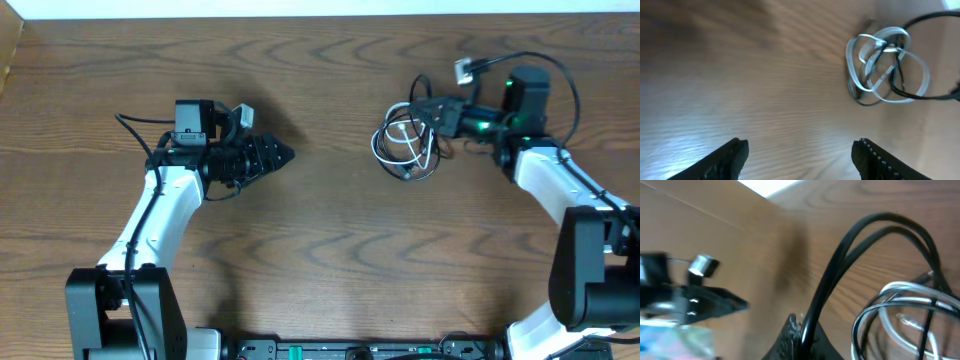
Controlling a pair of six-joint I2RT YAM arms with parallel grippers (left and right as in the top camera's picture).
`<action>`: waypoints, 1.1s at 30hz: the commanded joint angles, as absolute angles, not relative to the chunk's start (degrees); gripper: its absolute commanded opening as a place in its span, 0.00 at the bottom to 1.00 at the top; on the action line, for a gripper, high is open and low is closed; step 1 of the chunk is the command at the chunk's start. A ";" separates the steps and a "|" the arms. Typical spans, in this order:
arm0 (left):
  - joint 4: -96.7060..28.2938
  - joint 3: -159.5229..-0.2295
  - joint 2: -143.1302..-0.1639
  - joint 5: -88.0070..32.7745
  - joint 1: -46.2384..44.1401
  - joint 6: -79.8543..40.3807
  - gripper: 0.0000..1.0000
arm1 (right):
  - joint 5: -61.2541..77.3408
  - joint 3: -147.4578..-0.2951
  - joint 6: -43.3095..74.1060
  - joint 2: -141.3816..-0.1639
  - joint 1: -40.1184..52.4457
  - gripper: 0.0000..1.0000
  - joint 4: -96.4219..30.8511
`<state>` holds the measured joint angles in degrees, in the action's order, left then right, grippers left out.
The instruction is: Untangle cables
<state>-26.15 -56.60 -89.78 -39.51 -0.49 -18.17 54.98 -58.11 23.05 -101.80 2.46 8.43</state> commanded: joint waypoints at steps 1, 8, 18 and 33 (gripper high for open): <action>-27.38 -56.47 -88.79 -32.47 -0.47 -18.28 0.71 | 45.41 -58.50 11.62 -101.80 7.20 0.01 5.21; -29.19 -56.47 -88.84 -27.35 -0.47 -19.94 0.71 | 30.00 -58.50 4.43 -101.80 19.33 0.01 -2.66; -30.00 -56.47 -88.88 -25.85 -0.47 -20.18 0.72 | 23.73 -59.27 2.09 -101.60 30.48 0.82 -2.76; -28.25 -56.42 -90.24 -25.85 -5.41 -20.18 0.76 | 26.37 -64.29 6.02 -93.76 20.05 0.90 -14.61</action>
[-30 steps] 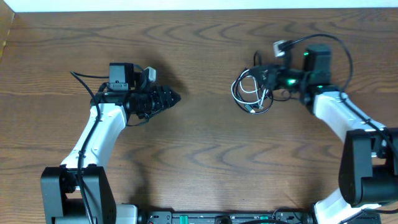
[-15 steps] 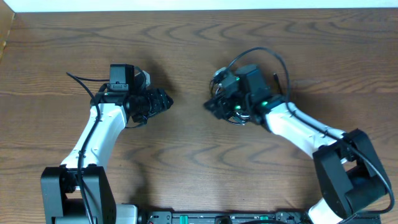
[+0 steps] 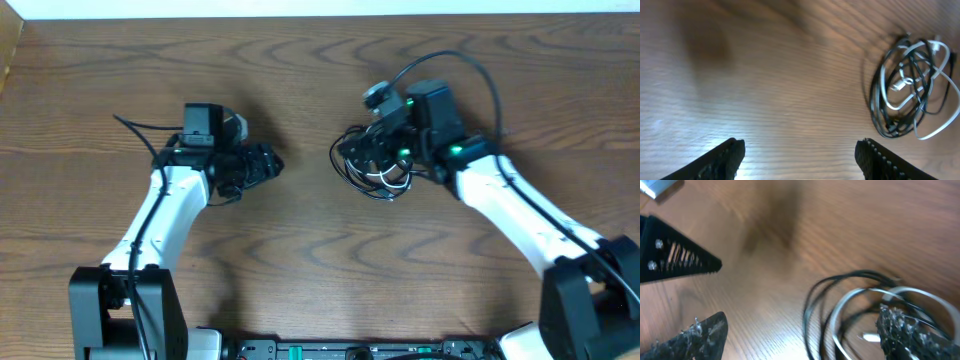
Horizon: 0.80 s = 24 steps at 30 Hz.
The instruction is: Untangle cables
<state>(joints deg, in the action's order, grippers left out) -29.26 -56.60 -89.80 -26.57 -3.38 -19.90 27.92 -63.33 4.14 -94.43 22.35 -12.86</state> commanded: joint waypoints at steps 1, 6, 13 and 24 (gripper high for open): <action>-27.40 -56.42 -90.28 -25.82 -6.42 -20.18 0.75 | 25.76 -64.29 6.31 -93.82 19.09 0.89 -15.86; -23.62 -56.42 -90.63 -25.82 -11.11 -20.23 0.76 | 22.59 -64.27 8.16 -94.54 15.66 0.85 -22.35; -18.72 -56.42 -92.99 -20.93 -17.74 -24.25 0.75 | 22.61 -64.01 9.87 -97.58 15.09 0.73 -26.04; -10.13 -56.42 -101.51 -19.16 -24.45 -24.51 0.76 | 23.38 -63.99 13.72 -103.26 16.56 0.57 -22.35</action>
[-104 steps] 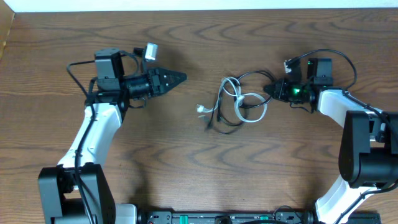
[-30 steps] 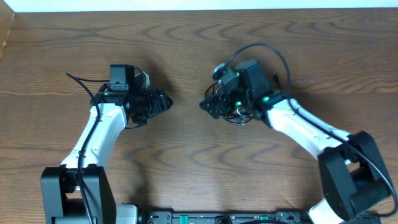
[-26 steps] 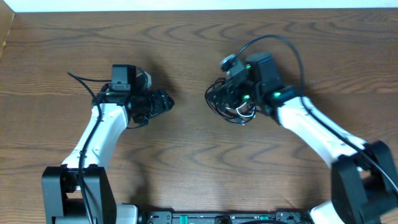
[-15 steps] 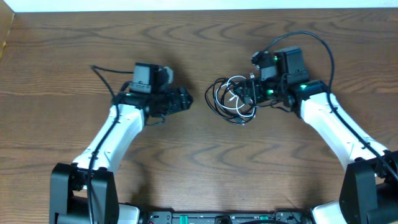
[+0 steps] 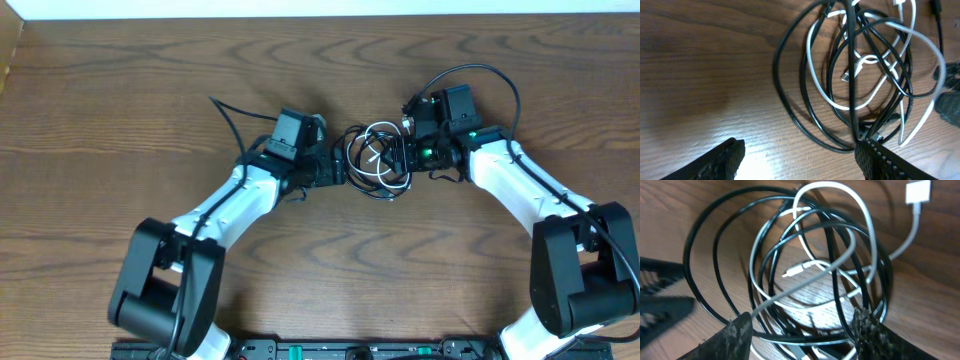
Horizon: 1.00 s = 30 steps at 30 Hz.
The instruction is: Untangle cables
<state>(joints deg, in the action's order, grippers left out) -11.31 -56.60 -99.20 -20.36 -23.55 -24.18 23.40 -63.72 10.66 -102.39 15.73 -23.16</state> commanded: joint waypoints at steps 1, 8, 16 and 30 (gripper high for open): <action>-9.74 -56.42 -102.00 -19.16 -24.58 -24.51 0.76 | 22.79 -63.99 14.96 -103.48 16.69 0.57 -22.04; -8.80 -56.42 -103.50 -19.14 -24.62 -24.27 0.75 | 21.98 -63.99 19.35 -105.69 17.61 0.59 -18.98; -8.80 -55.99 -103.57 -15.40 -24.64 -24.27 0.74 | 21.89 -63.99 19.75 -106.08 17.85 0.44 -17.82; -4.89 -55.59 -103.96 -15.33 -24.84 -24.05 0.70 | 15.35 -63.94 31.53 -106.10 18.96 0.51 -15.35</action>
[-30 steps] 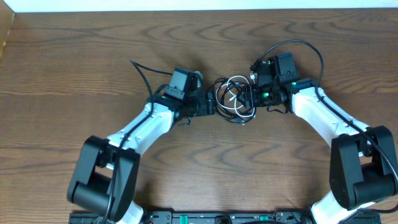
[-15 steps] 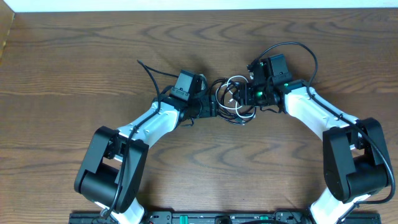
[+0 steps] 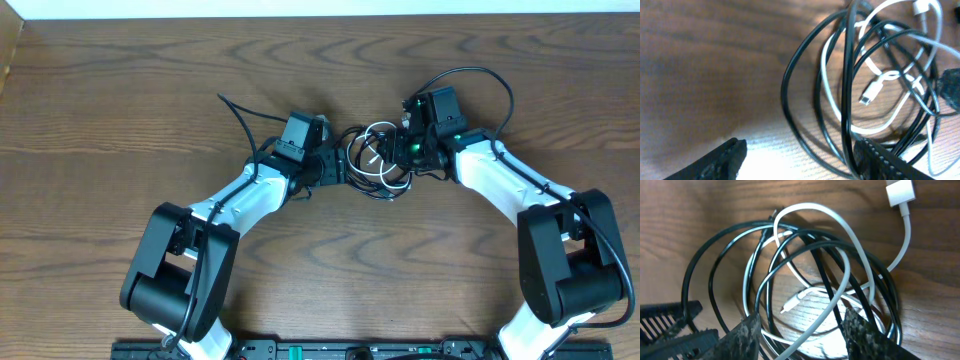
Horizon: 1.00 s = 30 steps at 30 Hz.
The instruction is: Untangle cables
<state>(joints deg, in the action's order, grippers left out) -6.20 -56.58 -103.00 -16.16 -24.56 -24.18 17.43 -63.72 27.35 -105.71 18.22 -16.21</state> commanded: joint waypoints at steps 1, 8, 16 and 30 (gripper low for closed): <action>-4.29 -55.59 -103.96 -15.33 -24.84 -24.05 0.65 | 15.35 -63.94 31.75 -106.10 18.96 0.52 -14.92; -3.77 -55.59 -104.81 -15.33 -24.84 -22.52 0.59 | 15.70 -63.72 35.00 -106.52 19.03 0.62 -14.44; -3.57 -55.61 -107.20 -15.33 -24.88 -22.52 0.54 | 23.16 -63.68 37.69 -110.32 19.00 0.61 -9.34; -3.33 -55.61 -107.15 -15.29 -24.56 -19.53 0.44 | 36.45 -63.70 27.24 -104.81 16.05 0.01 -6.85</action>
<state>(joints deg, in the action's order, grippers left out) -3.31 -56.53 -106.45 -16.14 -24.64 -20.88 31.55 -63.68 32.60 -110.04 17.58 -7.07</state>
